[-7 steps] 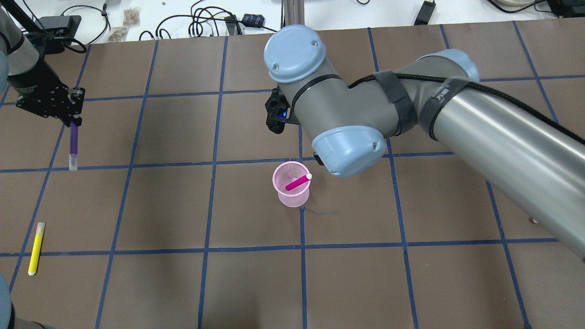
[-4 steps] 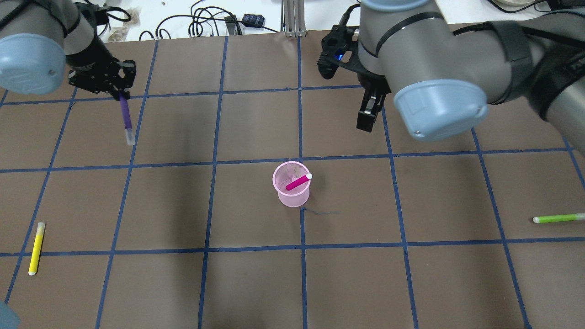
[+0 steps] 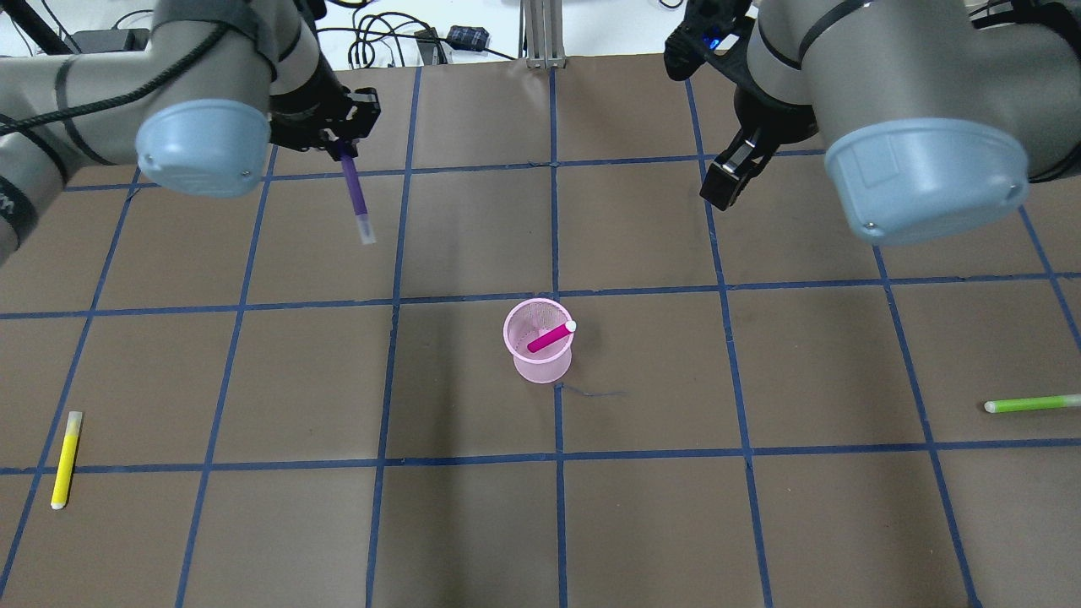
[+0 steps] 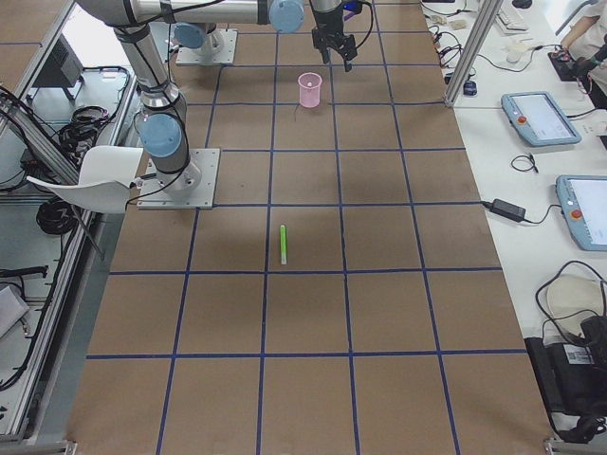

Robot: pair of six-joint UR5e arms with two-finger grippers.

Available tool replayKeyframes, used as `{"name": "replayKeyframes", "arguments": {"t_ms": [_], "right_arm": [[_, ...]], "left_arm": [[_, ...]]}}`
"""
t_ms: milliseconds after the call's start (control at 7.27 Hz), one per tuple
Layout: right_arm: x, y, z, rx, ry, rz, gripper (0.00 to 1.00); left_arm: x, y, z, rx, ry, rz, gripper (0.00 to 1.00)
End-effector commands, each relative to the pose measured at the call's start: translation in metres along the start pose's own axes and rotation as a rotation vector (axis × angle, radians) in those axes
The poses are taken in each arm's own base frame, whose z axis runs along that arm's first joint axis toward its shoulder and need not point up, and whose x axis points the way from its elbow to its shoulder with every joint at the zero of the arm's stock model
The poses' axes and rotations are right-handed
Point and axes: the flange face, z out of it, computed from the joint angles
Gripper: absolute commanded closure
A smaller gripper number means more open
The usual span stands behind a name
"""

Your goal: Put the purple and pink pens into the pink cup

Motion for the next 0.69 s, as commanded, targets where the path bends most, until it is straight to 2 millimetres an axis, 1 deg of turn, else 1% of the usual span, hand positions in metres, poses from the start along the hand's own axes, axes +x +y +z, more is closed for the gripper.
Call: {"name": "replayKeyframes", "arguments": {"t_ms": [0, 138, 275, 413, 550], "right_arm": [[-0.014, 0.015, 0.000, -0.105, -0.115, 0.244, 0.00], [-0.013, 0.015, -0.002, -0.106, -0.112, 0.303, 0.00], [-0.012, 0.017, -0.008, -0.097, -0.103, 0.409, 0.00], [-0.009, 0.019, -0.011, -0.088, -0.086, 0.442, 0.00], [-0.005, 0.019, -0.015, -0.071, -0.080, 0.464, 0.00]], "left_arm": [[0.049, 0.058, 0.022, 0.030, 0.057, -0.077, 1.00], [0.063, 0.081, 0.027, 0.013, 0.060, -0.105, 1.00], [0.072, 0.092, 0.026, 0.023, 0.044, -0.091, 1.00], [0.078, 0.101, 0.024, 0.044, 0.016, -0.069, 1.00], [0.082, 0.111, 0.026, 0.037, 0.011, -0.055, 1.00]]}}
